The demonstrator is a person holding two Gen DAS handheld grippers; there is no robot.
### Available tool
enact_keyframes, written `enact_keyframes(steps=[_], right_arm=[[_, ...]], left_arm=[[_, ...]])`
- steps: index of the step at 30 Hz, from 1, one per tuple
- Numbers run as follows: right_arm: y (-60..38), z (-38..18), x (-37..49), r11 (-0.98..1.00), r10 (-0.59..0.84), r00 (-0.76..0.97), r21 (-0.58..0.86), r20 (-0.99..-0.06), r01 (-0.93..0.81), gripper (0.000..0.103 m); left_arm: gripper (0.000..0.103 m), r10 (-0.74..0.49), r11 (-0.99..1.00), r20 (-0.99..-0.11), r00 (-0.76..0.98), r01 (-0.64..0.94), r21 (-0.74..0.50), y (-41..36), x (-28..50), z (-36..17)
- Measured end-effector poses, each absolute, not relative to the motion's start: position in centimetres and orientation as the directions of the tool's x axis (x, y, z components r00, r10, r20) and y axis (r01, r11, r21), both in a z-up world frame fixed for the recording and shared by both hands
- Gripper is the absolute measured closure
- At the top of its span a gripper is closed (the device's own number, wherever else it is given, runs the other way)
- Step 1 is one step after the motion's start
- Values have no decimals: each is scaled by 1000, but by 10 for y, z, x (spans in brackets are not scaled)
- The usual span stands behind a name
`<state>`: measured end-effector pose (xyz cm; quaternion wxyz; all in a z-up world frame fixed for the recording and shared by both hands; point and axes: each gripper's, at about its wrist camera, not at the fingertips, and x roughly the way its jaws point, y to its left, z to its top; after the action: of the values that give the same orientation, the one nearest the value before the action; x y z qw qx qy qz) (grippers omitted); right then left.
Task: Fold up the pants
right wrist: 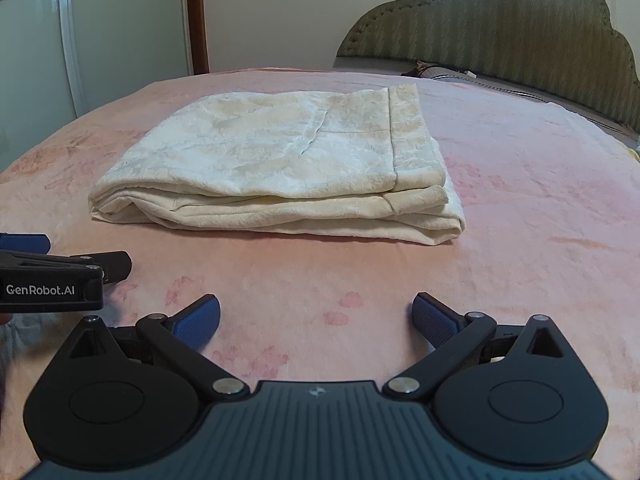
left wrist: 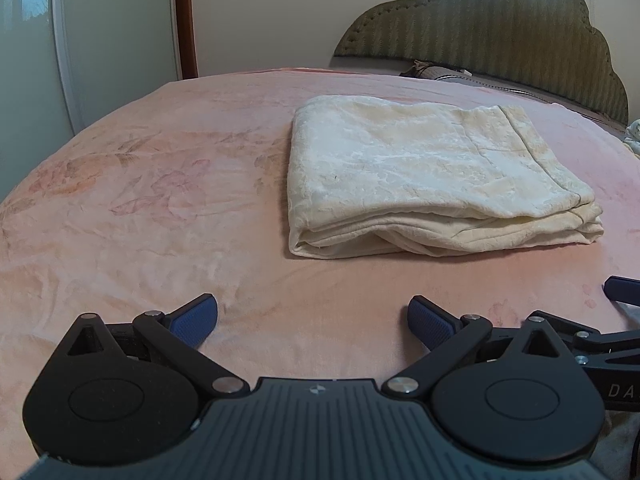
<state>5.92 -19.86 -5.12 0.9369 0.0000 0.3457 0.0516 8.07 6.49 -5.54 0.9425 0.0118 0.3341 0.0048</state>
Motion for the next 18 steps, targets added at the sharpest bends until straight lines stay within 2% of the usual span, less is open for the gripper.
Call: enact_keyframes(steps=[10, 15, 18], right_arm=[[-200, -51, 59, 994, 101, 756, 43, -646, -97, 0], [-211, -50, 58, 993, 109, 768, 98, -631, -60, 0], [-206, -51, 59, 996, 86, 761, 58, -643, -63, 0]], left_arm=[[0, 14, 1000, -629, 777, 0, 21, 66, 81, -55], [0, 14, 1000, -629, 778, -1, 21, 66, 81, -56], [0, 15, 1000, -629, 777, -1, 22, 66, 81, -56]])
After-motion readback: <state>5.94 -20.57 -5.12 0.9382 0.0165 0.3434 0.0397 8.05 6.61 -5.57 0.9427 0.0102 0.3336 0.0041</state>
